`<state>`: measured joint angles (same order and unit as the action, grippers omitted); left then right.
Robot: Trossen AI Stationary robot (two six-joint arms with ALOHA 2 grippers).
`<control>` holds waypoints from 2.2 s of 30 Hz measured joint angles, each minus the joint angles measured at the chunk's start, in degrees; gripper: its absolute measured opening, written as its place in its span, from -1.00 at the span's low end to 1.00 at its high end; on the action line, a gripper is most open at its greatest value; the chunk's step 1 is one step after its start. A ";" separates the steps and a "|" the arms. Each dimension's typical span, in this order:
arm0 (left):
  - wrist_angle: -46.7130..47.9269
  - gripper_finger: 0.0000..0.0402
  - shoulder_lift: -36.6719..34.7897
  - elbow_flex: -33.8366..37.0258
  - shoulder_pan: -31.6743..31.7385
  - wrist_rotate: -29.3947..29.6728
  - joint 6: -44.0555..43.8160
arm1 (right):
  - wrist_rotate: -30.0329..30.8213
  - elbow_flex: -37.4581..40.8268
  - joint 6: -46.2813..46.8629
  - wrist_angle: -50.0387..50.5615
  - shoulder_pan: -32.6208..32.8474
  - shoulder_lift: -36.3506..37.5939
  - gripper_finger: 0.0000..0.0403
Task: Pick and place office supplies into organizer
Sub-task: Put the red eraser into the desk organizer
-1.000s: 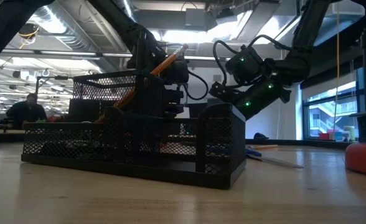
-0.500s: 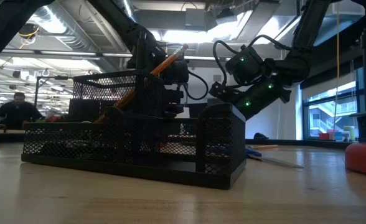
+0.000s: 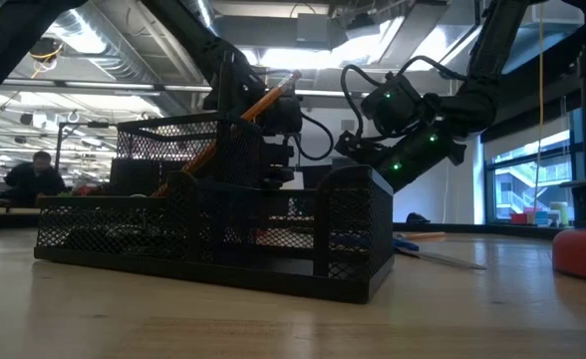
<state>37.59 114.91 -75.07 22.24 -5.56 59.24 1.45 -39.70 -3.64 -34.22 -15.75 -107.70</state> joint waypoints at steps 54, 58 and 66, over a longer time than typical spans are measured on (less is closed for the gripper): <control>1.46 -0.56 0.00 0.07 -1.49 2.18 -19.50 | -0.02 0.00 0.06 -0.01 0.01 0.00 0.12; 1.41 -0.71 0.00 0.07 -1.53 2.12 -19.50 | -0.01 0.00 0.07 -0.01 0.00 0.00 0.12; 1.33 -0.67 0.00 0.07 -1.53 1.81 -19.50 | -0.01 0.00 0.06 0.00 0.02 0.00 0.12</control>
<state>38.92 114.91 -75.00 20.71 -3.75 39.75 1.44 -39.70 -3.57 -34.22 -15.73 -107.70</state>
